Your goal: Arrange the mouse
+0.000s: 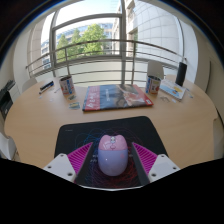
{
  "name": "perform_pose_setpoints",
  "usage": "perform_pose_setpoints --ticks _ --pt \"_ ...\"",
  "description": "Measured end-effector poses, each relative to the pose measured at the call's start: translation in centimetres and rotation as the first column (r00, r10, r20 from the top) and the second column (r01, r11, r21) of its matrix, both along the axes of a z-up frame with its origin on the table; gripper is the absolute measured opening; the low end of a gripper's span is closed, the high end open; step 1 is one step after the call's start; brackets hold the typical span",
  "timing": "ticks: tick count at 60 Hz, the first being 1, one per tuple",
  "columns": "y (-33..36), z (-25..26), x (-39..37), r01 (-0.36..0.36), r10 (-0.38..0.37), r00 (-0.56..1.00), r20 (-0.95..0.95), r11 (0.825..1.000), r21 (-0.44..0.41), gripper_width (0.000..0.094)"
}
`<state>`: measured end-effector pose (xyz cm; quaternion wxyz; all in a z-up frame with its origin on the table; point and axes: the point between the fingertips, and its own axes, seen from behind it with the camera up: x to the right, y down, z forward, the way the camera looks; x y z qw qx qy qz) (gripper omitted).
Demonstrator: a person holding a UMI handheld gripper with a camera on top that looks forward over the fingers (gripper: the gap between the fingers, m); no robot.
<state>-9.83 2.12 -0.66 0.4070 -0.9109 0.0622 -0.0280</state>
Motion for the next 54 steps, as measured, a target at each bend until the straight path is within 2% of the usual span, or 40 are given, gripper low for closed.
perform_pose_setpoints --ticks 1,2,4,8,30,44,54 --pt "-0.1 0.3 -0.1 -0.003 0.003 1.0 0.005 1.0 0.003 0.0835" --pt "-0.2 0.7 -0.3 -0.008 0.007 1.0 0.009 1.0 0.007 0.0854" --pt "-0.5 1.6 -0.4 -0.011 0.01 1.0 0.018 1.0 0.016 0.082" --pt "-1.7 4.0 -0.8 -0.011 0.01 0.999 0.035 1.0 0.028 0.0856" --pt "-13.0 14.8 -4.1 -0.008 -0.004 0.995 0.099 0.993 0.118 0.0843" --pt "-21.2 17.9 -6.0 -0.003 -0.015 0.993 0.119 0.988 0.155 0.084" --pt "-24.7 18.3 -7.0 -0.001 -0.015 0.995 0.103 0.989 0.15 0.0842"
